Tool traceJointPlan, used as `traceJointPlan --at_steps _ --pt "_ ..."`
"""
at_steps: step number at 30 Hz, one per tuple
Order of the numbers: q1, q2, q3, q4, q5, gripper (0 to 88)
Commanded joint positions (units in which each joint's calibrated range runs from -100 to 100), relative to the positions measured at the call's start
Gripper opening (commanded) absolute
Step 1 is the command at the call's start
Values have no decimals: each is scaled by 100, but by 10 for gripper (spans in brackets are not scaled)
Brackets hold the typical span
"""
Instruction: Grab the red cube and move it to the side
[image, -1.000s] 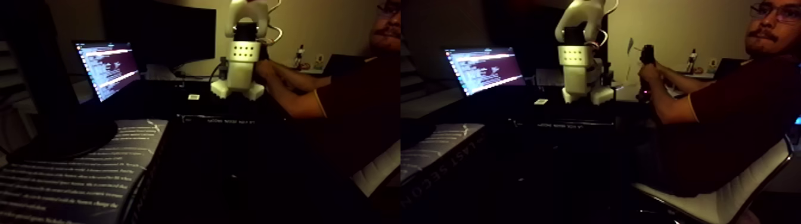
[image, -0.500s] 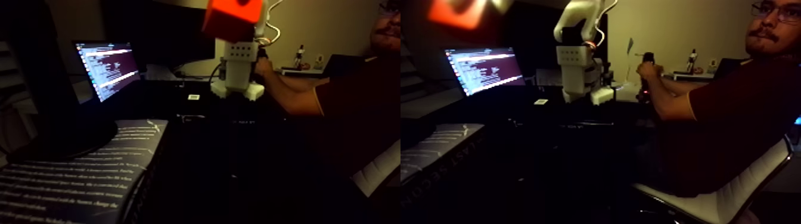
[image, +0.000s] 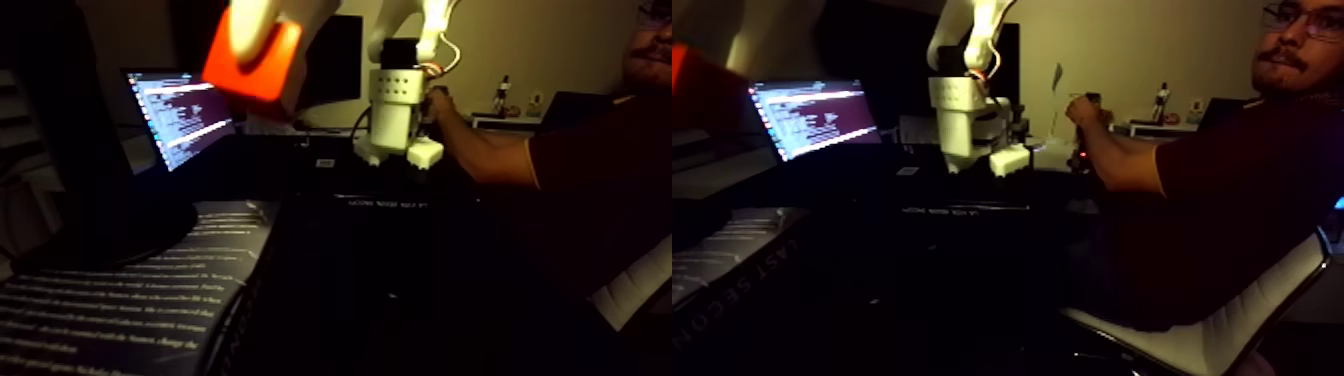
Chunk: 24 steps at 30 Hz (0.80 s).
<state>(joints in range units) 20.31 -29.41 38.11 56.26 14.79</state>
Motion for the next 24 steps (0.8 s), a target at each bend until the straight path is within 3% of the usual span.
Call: traceJointPlan --at_steps 1,8,13,24 --pt "151 327 -61 -288 72 169" --pt "475 1050 -106 -854 223 169" --pt "475 1294 -287 -466 455 169" --pt "425 2084 -1693 556 450 170"
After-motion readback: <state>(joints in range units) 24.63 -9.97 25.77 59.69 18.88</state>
